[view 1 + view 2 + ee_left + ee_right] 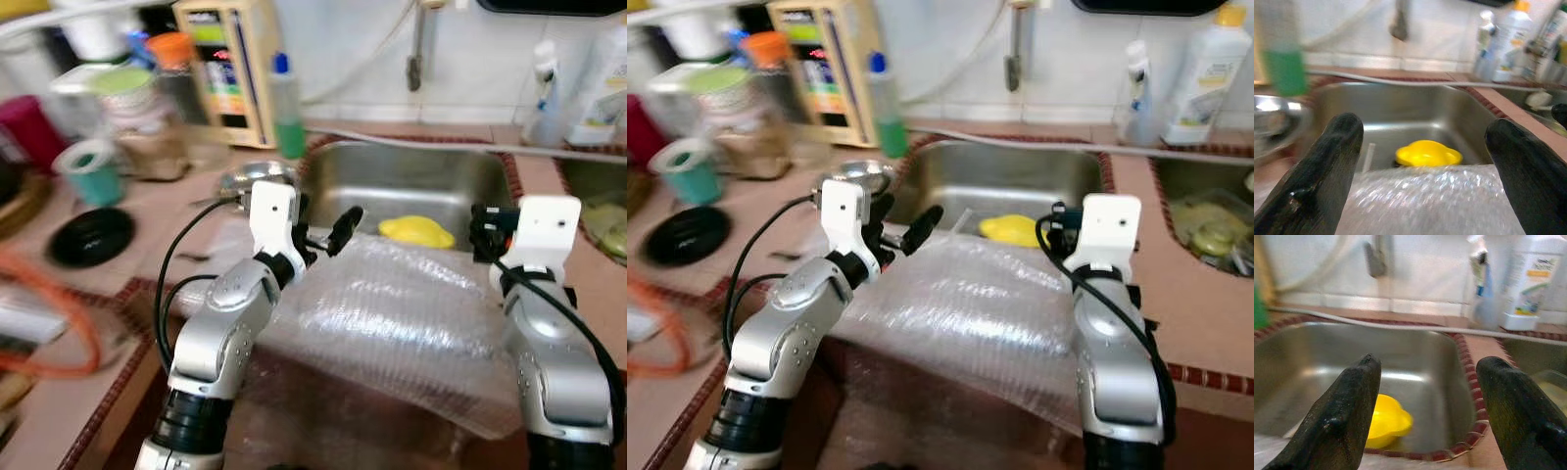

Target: Kitchen organization

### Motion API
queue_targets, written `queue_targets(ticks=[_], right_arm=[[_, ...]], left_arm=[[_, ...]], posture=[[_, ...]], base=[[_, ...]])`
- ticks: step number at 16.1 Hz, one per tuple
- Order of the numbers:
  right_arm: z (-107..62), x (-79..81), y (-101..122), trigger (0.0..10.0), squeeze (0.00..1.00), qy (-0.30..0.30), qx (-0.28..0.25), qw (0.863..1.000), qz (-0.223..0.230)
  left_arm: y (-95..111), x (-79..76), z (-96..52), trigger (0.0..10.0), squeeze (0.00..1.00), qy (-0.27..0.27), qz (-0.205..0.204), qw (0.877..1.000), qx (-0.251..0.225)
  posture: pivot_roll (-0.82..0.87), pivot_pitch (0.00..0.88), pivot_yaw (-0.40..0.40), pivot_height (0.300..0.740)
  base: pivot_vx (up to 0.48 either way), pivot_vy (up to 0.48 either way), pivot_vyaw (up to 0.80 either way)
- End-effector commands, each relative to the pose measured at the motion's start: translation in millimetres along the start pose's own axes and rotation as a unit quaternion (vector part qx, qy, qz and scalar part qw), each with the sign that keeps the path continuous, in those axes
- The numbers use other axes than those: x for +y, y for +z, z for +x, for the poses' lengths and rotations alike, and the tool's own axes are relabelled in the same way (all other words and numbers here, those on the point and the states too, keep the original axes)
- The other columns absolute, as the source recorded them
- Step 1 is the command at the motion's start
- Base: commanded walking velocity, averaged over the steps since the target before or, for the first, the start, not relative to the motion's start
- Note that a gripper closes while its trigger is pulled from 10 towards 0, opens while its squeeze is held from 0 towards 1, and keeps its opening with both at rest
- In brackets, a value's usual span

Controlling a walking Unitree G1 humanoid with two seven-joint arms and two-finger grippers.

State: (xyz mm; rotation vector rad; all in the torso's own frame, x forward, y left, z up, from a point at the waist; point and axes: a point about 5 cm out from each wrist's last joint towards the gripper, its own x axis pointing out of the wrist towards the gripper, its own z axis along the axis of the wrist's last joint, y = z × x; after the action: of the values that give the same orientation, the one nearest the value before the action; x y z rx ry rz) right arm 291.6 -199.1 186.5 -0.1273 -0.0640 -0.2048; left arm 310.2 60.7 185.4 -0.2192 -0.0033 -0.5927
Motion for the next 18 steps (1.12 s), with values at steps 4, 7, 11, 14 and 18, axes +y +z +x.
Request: queue_targets(ticks=[4,7,11,14,18], right_arm=[[3.4,3.3,6.1,10.0,0.00,0.004,-0.011,1.000,0.001],[3.9,1.7,5.5,10.0,0.00,0.001,-0.010,1.000,0.001],[4.9,5.0,2.6,10.0,0.00,0.005,-0.001,1.000,0.002],[6.5,5.3,5.2,10.0,0.00,0.010,-0.008,1.000,-0.005],[6.2,4.7,5.4,10.0,0.00,0.009,-0.008,1.000,-0.007]], left_arm=[[5.4,4.6,-0.1,10.0,0.00,0.007,0.008,1.000,-0.007],[6.1,6.9,0.0,10.0,0.00,0.011,0.005,1.000,-0.010],[6.4,5.3,-3.2,10.0,0.00,0.007,0.003,1.000,-0.026],[10.8,9.2,-2.0,10.0,0.00,0.020,-0.002,0.999,-0.041],[14.5,9.2,-1.0,10.0,0.00,0.023,0.017,0.998,-0.061]], posture=[[-0.06,0.000,0.141,0.740],[-0.05,0.000,0.141,0.740],[-0.05,0.000,0.136,0.740],[-0.05,0.000,0.132,0.740],[-0.06,0.000,0.127,0.740]], base=[[-0.130,0.000,0.00],[0.000,0.000,0.00],[0.000,0.000,-0.36],[0.000,0.000,-0.79],[0.000,0.000,-0.79]])
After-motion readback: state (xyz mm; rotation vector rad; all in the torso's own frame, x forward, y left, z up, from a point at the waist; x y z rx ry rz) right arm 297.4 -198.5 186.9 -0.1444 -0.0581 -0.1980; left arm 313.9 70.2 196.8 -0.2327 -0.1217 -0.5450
